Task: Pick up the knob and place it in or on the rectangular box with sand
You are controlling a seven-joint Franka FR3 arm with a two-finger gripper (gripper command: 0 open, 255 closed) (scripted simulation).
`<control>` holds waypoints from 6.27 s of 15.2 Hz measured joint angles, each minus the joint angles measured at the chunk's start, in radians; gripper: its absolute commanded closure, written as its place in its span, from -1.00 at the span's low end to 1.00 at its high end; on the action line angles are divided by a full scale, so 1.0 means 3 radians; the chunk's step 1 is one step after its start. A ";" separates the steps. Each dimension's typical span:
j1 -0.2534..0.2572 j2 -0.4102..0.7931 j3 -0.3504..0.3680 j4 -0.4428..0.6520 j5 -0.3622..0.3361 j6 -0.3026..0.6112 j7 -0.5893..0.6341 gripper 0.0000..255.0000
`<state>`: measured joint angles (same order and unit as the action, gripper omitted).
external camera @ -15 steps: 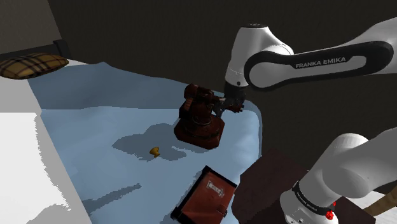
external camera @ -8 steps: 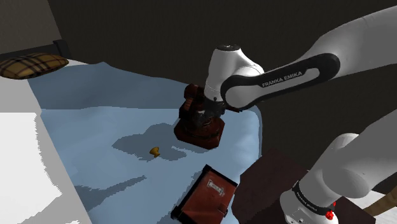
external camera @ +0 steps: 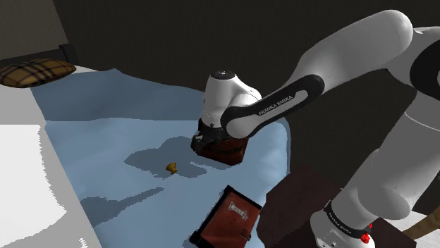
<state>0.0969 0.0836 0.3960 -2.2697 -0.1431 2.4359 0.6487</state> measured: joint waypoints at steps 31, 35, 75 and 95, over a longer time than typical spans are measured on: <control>0.0729 0.2028 -0.0411 0.1540 -0.1019 0.0501 0.0922 1.00; 0.0729 0.2028 -0.0411 0.1539 -0.1019 0.0501 0.0922 1.00; 0.0506 -0.0026 0.0198 -0.0433 -0.0274 0.0517 0.0917 1.00; 0.0901 -0.0948 0.0660 -0.1919 0.0433 0.1165 0.1205 1.00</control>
<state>0.3673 -0.2007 0.5941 -2.8452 -0.0131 2.7852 1.0102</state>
